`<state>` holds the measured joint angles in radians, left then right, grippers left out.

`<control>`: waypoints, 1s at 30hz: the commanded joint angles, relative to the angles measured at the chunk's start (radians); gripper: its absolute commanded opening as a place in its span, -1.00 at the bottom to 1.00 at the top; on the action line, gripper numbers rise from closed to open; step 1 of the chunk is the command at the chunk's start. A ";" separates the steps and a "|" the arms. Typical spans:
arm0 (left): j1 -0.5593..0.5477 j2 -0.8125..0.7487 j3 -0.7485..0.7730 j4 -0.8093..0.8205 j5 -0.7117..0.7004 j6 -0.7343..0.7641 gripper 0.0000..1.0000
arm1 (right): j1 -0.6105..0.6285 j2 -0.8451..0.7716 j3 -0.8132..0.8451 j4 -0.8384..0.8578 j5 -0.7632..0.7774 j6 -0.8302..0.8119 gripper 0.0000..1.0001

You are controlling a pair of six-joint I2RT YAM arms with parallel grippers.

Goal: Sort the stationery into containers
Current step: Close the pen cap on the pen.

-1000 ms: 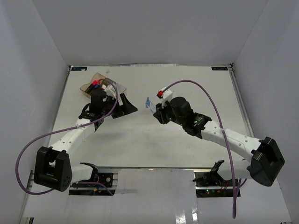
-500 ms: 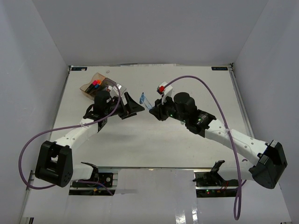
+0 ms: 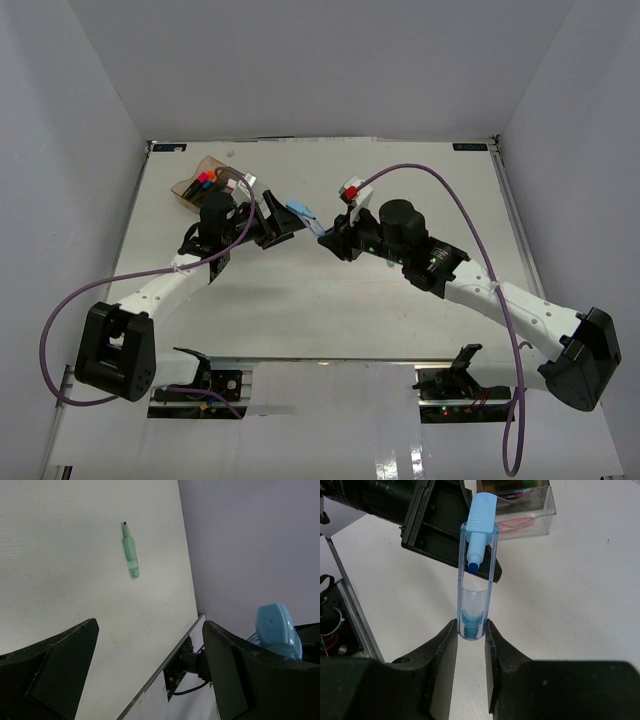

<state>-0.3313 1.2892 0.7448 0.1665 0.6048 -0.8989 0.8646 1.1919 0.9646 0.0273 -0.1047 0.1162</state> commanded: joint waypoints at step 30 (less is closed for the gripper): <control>-0.008 -0.111 0.027 0.030 -0.016 0.029 0.91 | 0.004 -0.061 -0.109 0.223 -0.053 0.014 -0.57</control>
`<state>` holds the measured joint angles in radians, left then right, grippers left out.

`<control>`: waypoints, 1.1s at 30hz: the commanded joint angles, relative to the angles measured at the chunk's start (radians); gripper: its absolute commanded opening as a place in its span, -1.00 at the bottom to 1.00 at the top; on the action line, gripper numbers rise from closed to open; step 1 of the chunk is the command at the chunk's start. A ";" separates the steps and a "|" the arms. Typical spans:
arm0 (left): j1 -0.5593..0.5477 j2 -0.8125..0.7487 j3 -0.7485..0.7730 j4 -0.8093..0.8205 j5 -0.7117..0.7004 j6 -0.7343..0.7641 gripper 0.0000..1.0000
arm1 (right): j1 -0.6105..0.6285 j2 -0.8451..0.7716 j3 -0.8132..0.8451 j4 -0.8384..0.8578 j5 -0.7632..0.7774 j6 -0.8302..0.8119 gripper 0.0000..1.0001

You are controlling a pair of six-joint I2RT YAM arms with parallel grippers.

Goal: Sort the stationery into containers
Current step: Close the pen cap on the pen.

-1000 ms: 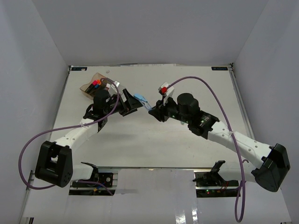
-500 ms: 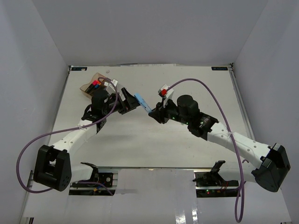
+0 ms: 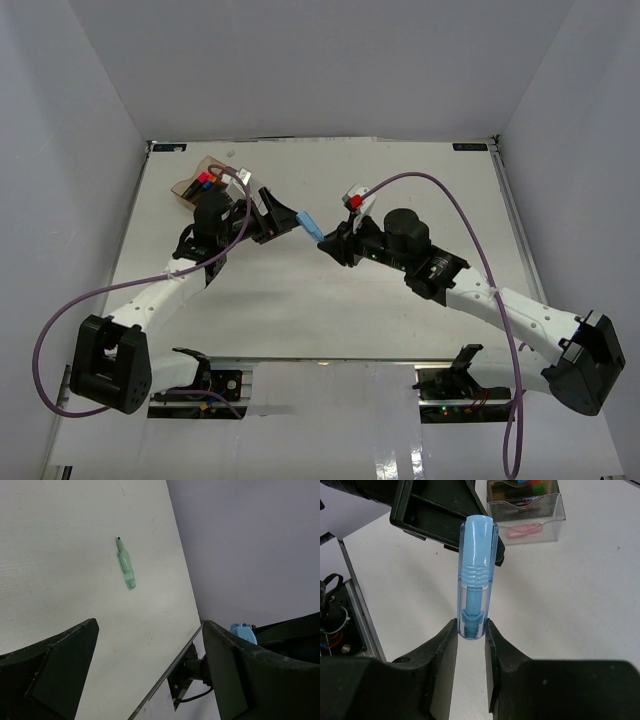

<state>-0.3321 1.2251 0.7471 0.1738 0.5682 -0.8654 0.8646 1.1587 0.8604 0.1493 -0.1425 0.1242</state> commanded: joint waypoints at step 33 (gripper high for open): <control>0.070 0.036 0.577 -0.789 0.346 0.456 0.36 | 0.005 -0.169 -0.230 0.309 -0.089 -0.371 -0.76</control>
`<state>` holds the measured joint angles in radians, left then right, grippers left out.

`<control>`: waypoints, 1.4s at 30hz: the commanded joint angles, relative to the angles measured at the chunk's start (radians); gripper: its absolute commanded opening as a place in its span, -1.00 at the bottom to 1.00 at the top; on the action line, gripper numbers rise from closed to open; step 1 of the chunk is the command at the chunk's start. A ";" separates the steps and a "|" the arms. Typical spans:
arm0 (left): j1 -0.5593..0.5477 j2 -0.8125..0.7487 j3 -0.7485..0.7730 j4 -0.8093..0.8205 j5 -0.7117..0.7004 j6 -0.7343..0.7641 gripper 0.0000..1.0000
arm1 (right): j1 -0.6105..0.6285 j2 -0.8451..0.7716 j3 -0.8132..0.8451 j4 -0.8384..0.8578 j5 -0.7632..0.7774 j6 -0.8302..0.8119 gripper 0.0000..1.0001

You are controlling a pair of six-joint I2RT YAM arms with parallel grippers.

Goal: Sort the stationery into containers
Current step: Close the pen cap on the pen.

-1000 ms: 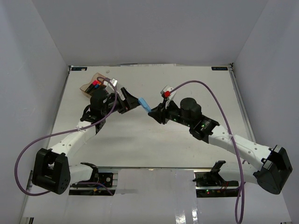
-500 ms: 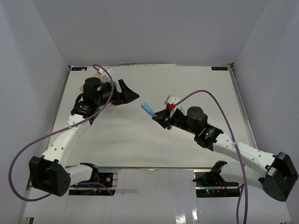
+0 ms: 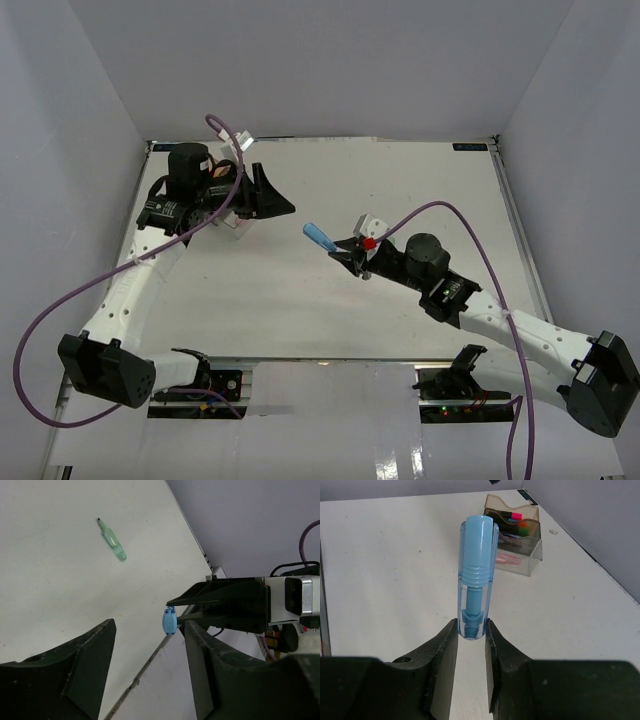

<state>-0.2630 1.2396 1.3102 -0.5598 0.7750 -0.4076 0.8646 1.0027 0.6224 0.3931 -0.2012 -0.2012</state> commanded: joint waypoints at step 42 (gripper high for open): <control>-0.068 0.057 -0.002 -0.074 -0.006 0.092 -0.19 | 0.004 0.175 0.172 0.076 -0.064 -0.113 -0.79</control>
<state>-0.3279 1.3365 1.3117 -0.6250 0.7731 -0.3340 0.8646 1.1767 0.7410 0.4034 -0.2649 -0.2974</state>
